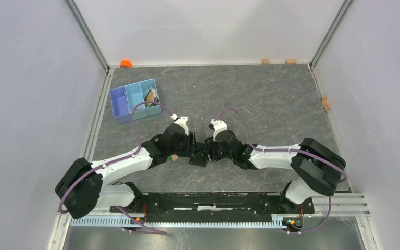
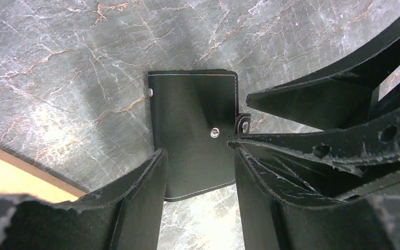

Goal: Put the credit cards into the card holder
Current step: Open the card holder at the center of the board.

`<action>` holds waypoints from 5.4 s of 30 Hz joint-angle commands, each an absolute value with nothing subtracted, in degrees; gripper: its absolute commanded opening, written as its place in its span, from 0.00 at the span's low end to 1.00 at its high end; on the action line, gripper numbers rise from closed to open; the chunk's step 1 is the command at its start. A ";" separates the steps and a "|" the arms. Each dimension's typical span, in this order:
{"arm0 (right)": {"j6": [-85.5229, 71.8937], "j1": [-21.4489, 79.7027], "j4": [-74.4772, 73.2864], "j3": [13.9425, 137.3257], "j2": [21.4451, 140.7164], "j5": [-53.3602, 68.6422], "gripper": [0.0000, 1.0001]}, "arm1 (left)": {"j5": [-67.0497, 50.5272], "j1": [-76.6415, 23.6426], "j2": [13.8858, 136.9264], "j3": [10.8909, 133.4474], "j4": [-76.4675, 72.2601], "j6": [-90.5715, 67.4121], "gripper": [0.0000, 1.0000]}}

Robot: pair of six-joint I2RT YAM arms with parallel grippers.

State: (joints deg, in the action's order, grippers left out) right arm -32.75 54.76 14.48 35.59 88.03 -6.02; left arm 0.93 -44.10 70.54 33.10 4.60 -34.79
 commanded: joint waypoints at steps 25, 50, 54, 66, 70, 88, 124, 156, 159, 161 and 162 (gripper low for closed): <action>-28.64 55.13 11.13 36.39 77.49 -10.06 0.00 | -10.02 -44.01 73.73 35.66 -1.32 -30.65 0.61; -28.78 55.23 10.15 35.64 74.50 -10.98 0.00 | -14.73 -44.12 77.42 36.86 -2.57 -29.36 0.69; -28.69 55.20 10.20 35.93 74.69 -11.01 0.00 | -12.86 -44.38 77.75 37.47 -0.63 -28.12 0.67; -27.70 55.22 9.23 36.91 75.24 -11.97 0.00 | -9.67 -44.56 79.18 39.00 3.25 -25.30 0.64; -27.68 55.18 9.22 37.00 75.48 -12.19 0.00 | -8.29 -44.69 79.16 39.65 4.30 -24.12 0.64; -27.50 55.20 8.66 36.74 75.38 -12.39 0.00 | -13.27 -45.26 80.27 39.55 0.43 -25.75 0.74; -27.82 55.19 5.54 33.84 71.94 -14.77 0.00 | 2.53 -47.46 77.68 39.45 6.96 -22.61 0.61; -26.78 55.08 0.18 30.39 71.24 -20.47 0.00 | 22.98 -46.00 86.84 49.94 11.83 -18.28 0.57; -26.10 54.47 -1.48 30.17 70.79 -22.21 0.00 | 20.72 -45.44 86.06 50.36 12.21 -18.76 0.58; -25.31 53.29 -1.62 29.68 70.37 -22.45 0.00 | 16.75 -45.42 84.73 50.27 11.40 -18.76 0.60; -24.97 52.37 -1.67 29.41 70.13 -22.42 0.02 | 14.11 -45.36 83.74 50.14 10.74 -18.80 0.61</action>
